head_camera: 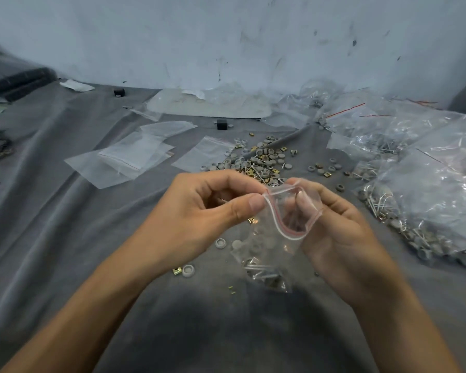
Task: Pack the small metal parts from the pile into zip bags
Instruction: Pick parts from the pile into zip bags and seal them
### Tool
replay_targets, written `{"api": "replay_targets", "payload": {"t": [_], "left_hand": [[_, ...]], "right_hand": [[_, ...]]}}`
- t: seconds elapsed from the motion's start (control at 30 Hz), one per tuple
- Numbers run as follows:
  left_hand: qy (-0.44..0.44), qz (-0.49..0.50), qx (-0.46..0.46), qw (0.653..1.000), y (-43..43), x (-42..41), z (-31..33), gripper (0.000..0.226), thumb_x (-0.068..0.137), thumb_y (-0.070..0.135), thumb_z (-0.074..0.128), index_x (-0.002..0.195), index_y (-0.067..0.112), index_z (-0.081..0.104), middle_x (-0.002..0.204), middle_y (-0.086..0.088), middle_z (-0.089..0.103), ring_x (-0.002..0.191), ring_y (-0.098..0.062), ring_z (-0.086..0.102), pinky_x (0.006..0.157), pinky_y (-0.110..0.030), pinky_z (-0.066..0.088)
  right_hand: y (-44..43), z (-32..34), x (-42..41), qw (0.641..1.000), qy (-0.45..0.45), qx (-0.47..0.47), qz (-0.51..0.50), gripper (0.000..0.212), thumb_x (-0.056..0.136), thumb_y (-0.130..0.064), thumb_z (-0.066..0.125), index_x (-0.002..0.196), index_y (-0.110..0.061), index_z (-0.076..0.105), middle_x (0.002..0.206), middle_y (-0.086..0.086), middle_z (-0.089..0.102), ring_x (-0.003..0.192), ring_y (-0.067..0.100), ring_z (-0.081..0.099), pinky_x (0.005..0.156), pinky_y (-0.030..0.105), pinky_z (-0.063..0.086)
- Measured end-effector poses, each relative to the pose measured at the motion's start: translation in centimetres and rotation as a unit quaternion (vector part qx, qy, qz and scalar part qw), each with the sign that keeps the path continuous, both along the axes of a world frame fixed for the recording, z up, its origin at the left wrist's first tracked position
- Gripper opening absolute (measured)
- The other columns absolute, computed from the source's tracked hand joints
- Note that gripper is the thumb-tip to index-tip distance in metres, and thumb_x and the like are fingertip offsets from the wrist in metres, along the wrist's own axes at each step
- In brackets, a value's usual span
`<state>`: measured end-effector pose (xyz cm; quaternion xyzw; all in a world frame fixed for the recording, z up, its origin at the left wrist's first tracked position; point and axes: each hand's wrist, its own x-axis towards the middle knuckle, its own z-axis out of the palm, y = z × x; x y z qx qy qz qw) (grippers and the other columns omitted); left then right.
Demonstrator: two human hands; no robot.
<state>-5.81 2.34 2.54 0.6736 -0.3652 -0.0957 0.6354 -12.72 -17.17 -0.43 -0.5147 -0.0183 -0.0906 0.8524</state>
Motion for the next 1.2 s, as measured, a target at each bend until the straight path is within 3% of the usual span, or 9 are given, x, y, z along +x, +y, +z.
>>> {"api": "replay_targets", "payload": {"t": [0.33,0.4,0.5,0.63,0.73,0.83,0.97,1.1,1.2], "left_hand": [[-0.023,0.029,0.007,0.999,-0.3,-0.9,-1.1,0.013,0.079,0.025,0.075,0.091,0.023,0.08,0.065,0.014,0.066,0.057,0.003,0.051,0.053,-0.008,0.037],[-0.061,0.057,0.008,0.996,-0.3,-1.0,-1.2,0.011,0.081,0.028,0.075,0.09,0.025,0.08,0.064,0.014,0.066,0.055,0.001,0.05,0.052,-0.01,0.036],[-0.066,0.102,-0.005,0.993,-0.2,-0.8,-1.4,0.015,0.082,0.038,0.075,0.094,0.03,0.078,0.079,-0.003,0.074,0.066,-0.034,0.058,0.054,-0.032,0.048],[-0.075,0.118,-0.01,0.99,-0.2,-0.7,-1.4,0.014,0.085,0.037,0.073,0.097,0.031,0.076,0.082,0.003,0.074,0.066,-0.02,0.06,0.06,-0.028,0.05],[-0.083,0.132,0.001,0.988,-0.1,-0.8,-1.4,0.012,0.086,0.037,0.073,0.097,0.032,0.075,0.081,0.0,0.073,0.067,-0.024,0.061,0.06,-0.03,0.049],[-0.098,0.139,0.007,0.985,-0.2,-0.8,-1.1,0.016,0.084,0.039,0.069,0.098,0.035,0.074,0.082,0.0,0.074,0.072,-0.032,0.063,0.063,-0.04,0.05],[-0.108,0.151,0.006,0.983,-0.1,-0.7,-1.2,0.01,0.086,0.038,0.073,0.091,0.03,0.077,0.079,-0.001,0.074,0.068,-0.032,0.061,0.059,-0.038,0.049],[-0.112,0.168,0.002,0.979,-0.1,-0.8,-1.6,0.007,0.087,0.034,0.072,0.089,0.029,0.076,0.076,-0.002,0.072,0.065,-0.03,0.059,0.057,-0.038,0.049],[-0.125,0.165,0.0,0.978,-0.3,-1.0,-1.7,0.007,0.088,0.032,0.069,0.091,0.03,0.074,0.074,0.004,0.071,0.061,-0.024,0.056,0.054,-0.03,0.046]], "right_hand": [[0.1,-0.1,0.2,0.999,0.039,0.009,-0.013,0.02,0.083,-0.018,0.067,0.098,-0.016,0.08,0.088,0.005,0.075,0.082,0.013,0.07,0.077,0.026,0.058],[0.1,-0.1,0.2,0.999,0.036,0.015,-0.008,0.02,0.083,-0.018,0.067,0.098,-0.015,0.081,0.086,0.005,0.075,0.08,0.011,0.071,0.077,0.025,0.058],[0.0,0.3,0.1,1.0,0.017,-0.012,-0.019,0.024,0.09,-0.026,0.064,0.104,-0.015,0.08,0.098,0.009,0.077,0.094,0.018,0.072,0.081,0.029,0.058],[0.5,0.9,-0.3,0.994,-0.039,-0.09,-0.054,0.04,0.091,-0.056,0.06,0.109,-0.024,0.074,0.12,0.011,0.072,0.114,0.025,0.067,0.087,0.033,0.057],[1.0,1.1,-0.9,0.961,-0.105,-0.242,-0.086,0.028,0.086,-0.049,0.068,0.104,-0.028,0.07,0.124,0.001,0.069,0.119,0.018,0.065,0.091,0.03,0.053],[1.3,0.9,-1.1,0.932,-0.101,-0.335,-0.098,0.02,0.081,-0.044,0.075,0.094,-0.029,0.071,0.122,-0.008,0.069,0.121,0.014,0.064,0.095,0.031,0.054],[1.6,0.7,-0.6,0.911,-0.108,-0.374,-0.14,0.016,0.082,-0.03,0.08,0.092,-0.02,0.073,0.107,-0.006,0.073,0.105,0.018,0.07,0.09,0.04,0.056],[1.8,0.9,-0.5,0.891,-0.13,-0.398,-0.174,0.012,0.083,-0.027,0.078,0.087,-0.017,0.074,0.1,-0.008,0.073,0.104,0.017,0.07,0.088,0.029,0.055],[2.2,1.2,-0.7,0.903,-0.12,-0.376,-0.171,0.023,0.083,-0.029,0.08,0.102,-0.025,0.067,0.097,-0.007,0.073,0.095,0.017,0.072,0.082,0.026,0.056]]}}
